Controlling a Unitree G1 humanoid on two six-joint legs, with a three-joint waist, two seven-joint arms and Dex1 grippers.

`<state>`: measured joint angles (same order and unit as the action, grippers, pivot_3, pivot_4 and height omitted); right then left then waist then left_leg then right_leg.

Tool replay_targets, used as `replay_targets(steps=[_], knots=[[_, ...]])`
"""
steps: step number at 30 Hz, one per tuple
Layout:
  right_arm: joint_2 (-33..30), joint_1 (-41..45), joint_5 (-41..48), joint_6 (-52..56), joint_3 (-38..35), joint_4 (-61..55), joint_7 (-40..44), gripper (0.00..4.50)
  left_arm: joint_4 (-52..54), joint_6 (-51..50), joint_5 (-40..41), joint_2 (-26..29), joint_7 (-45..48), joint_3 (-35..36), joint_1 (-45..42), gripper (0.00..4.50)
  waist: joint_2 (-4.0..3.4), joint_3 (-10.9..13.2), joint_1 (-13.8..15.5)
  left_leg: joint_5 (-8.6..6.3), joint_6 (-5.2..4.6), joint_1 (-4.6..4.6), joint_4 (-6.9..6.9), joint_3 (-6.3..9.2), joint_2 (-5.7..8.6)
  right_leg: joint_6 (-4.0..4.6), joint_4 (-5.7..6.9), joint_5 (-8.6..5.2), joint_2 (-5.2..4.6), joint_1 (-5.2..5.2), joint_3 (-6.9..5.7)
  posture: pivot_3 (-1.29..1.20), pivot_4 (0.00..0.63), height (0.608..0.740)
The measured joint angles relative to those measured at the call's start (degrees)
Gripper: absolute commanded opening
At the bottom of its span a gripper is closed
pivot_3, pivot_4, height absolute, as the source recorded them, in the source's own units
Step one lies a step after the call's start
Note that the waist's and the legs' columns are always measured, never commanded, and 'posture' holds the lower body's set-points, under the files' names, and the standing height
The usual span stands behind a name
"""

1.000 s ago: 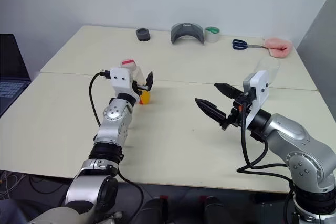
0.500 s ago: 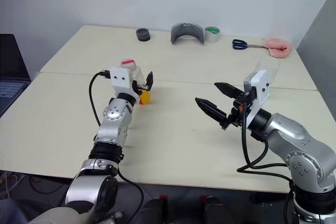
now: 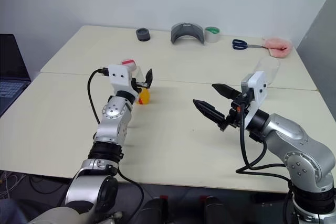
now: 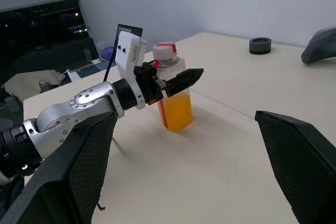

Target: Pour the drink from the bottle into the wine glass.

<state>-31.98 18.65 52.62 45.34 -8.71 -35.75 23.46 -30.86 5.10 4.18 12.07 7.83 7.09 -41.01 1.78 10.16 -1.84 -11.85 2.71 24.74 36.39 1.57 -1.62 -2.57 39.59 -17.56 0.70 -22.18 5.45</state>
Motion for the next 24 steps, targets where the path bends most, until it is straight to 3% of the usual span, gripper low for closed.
replay_targets(steps=[24], knots=[[-0.1, 0.9, 0.0, 0.0, 0.0, 0.2, -0.5, 4.5, -0.1, 0.0, -0.1, -0.5, -0.9, 0.0, 0.6, 4.47, 0.0, 0.0, 0.0, 0.0, 0.0, 0.0, 0.0, 0.0, 0.0, 0.0, 0.0, 0.0, 0.0, 0.0, 0.0, 0.0, 0.15, 0.74]])
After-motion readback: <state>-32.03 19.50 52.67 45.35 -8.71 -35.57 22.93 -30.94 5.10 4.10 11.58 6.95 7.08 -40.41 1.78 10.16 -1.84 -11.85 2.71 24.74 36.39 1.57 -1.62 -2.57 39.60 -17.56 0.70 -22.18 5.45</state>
